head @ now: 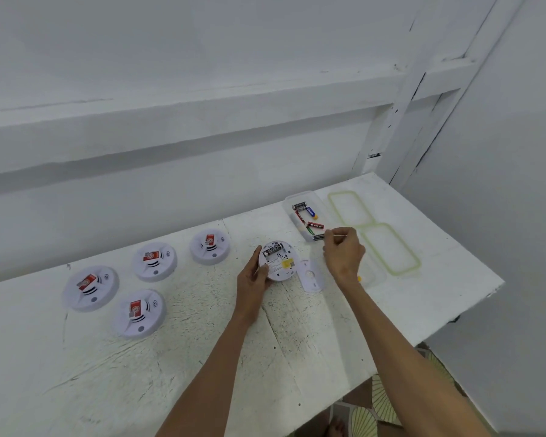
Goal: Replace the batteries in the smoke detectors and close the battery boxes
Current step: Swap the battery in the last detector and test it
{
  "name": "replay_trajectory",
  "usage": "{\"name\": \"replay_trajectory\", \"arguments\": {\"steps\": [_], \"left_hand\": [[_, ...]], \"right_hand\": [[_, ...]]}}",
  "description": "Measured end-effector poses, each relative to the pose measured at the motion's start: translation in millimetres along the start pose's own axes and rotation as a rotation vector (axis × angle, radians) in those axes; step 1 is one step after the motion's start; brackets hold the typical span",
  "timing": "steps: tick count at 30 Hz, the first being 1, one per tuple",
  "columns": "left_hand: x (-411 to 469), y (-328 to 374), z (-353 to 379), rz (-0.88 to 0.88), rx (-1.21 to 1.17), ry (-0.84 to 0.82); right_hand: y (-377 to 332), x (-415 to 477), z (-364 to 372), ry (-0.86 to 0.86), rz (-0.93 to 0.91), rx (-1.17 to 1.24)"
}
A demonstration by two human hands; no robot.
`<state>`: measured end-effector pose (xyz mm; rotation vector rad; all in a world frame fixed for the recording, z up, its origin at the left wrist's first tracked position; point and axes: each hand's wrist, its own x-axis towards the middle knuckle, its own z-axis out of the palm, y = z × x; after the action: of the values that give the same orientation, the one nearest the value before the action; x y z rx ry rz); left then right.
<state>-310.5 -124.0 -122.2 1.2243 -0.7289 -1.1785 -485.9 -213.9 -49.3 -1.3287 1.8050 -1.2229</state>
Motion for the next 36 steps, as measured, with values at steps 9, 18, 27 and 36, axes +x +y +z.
{"name": "replay_trajectory", "arguments": {"steps": [9, 18, 27, 36], "left_hand": [[-1, 1, 1, -0.009, 0.008, -0.001], [1, 0, 0, -0.023, 0.014, 0.008], [1, 0, 0, -0.017, 0.016, 0.013], [-3, 5, 2, 0.018, 0.027, 0.010]], "right_hand": [[32, 27, -15, 0.016, 0.174, -0.231], [39, 35, -8, -0.069, 0.140, -0.374], [16, 13, 1, -0.050, -0.136, -0.352], [-16, -29, 46, -0.362, -0.448, -0.371]]}}
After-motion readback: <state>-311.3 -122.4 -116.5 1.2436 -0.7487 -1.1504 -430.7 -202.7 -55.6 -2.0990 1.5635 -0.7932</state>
